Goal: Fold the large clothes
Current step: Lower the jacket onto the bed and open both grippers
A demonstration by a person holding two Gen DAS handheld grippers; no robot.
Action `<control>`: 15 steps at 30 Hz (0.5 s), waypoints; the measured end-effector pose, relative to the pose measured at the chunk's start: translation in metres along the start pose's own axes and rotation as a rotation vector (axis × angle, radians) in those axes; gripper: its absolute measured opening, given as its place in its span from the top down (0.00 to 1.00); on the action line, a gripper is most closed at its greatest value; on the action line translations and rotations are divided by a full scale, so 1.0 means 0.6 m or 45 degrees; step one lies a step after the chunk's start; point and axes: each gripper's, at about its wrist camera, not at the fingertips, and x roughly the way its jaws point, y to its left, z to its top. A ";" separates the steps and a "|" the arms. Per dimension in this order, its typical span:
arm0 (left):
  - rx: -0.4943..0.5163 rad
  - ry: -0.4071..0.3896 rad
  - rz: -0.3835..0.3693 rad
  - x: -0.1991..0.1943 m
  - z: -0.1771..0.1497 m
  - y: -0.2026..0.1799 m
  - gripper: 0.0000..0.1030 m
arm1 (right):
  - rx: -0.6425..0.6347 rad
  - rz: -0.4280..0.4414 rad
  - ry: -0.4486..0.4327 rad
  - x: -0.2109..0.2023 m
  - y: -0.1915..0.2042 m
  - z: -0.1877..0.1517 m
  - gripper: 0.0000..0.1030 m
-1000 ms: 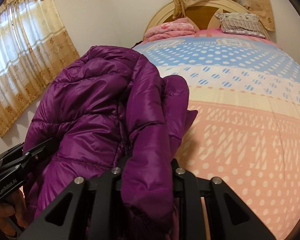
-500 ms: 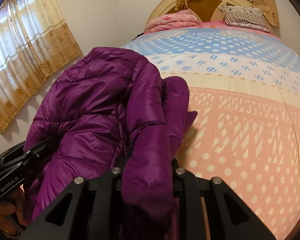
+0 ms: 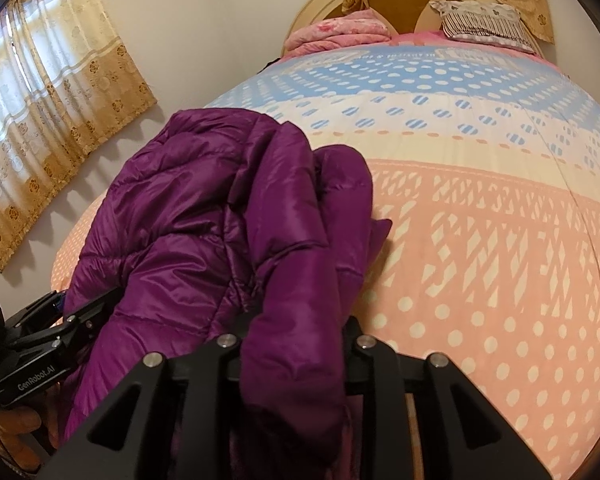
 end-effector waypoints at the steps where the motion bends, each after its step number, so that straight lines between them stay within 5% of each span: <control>1: -0.001 -0.004 0.005 0.001 -0.002 0.001 0.37 | 0.002 0.000 0.001 0.001 -0.001 -0.001 0.72; 15: -0.062 -0.031 0.026 0.009 -0.020 0.018 0.18 | 0.023 -0.005 0.034 0.007 -0.009 -0.011 0.58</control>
